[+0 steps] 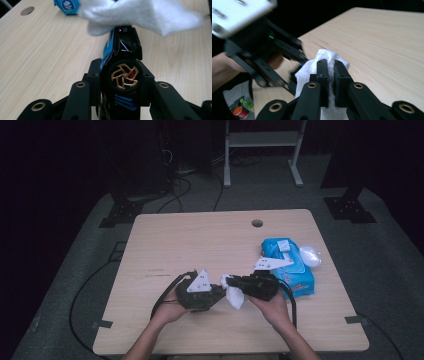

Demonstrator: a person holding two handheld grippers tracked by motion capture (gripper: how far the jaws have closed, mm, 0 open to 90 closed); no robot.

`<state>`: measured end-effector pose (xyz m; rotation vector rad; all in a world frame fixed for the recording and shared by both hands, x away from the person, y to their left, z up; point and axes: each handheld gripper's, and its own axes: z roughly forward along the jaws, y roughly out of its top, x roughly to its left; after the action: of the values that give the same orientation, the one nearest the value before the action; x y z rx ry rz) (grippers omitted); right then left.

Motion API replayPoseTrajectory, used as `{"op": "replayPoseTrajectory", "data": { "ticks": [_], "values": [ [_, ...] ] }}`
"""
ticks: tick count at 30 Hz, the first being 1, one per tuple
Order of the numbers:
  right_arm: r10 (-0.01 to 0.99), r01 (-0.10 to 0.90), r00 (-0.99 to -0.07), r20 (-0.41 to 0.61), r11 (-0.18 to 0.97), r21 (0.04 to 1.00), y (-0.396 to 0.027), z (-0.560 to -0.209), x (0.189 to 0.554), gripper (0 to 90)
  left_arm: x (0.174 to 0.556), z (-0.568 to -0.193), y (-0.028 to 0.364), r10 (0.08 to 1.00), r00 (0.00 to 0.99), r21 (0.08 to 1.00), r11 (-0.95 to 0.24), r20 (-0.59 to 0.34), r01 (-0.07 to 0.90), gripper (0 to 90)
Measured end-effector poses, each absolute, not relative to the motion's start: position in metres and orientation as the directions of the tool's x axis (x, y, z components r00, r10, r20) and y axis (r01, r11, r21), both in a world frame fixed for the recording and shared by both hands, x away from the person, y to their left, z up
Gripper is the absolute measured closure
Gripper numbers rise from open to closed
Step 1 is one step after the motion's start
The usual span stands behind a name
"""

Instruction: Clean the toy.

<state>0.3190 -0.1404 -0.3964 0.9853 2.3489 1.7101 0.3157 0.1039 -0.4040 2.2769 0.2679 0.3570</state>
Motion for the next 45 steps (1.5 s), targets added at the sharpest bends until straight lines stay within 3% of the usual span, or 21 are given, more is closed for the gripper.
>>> {"op": "replayPoseTrajectory", "data": {
  "ticks": [7, 14, 20, 27, 32, 45],
  "values": [
    [0.508, 0.413, -0.812, 0.286, 0.154, 0.898, -0.136, -0.391, 0.317, 83.9, 0.316, -0.401, 0.103, 0.301, 0.939, 0.761, -0.645, 0.168, 0.07, 64.3],
    [0.546, 0.481, -0.768, 0.335, 0.147, 0.864, -0.148, -0.413, 0.325, 83.8, 0.317, -0.403, 0.108, 0.316, 0.936, 0.771, -0.631, 0.151, 0.089, 64.4],
    [0.508, 0.445, -0.796, 0.33, 0.12, 0.887, -0.145, -0.398, 0.32, 83.8, 0.318, -0.403, 0.107, 0.318, 0.938, 0.786, -0.611, 0.136, 0.093, 64.5],
    [0.546, 0.503, -0.76, 0.354, 0.148, 0.851, -0.152, -0.42, 0.327, 83.8, 0.32, -0.402, 0.109, 0.32, 0.938, 0.787, -0.609, 0.132, 0.097, 64.7],
    [0.525, 0.476, -0.776, 0.35, 0.122, 0.871, -0.151, -0.41, 0.324, 83.8, 0.321, -0.403, 0.107, 0.319, 0.939, 0.79, -0.605, 0.128, 0.098, 64.7],
    [0.577, 0.491, -0.751, 0.322, 0.161, 0.856, -0.161, -0.417, 0.326, 83.7, 0.332, -0.402, 0.087, 0.294, 0.949, 0.747, -0.655, 0.114, 0.113, 64.8]
  ]
}}
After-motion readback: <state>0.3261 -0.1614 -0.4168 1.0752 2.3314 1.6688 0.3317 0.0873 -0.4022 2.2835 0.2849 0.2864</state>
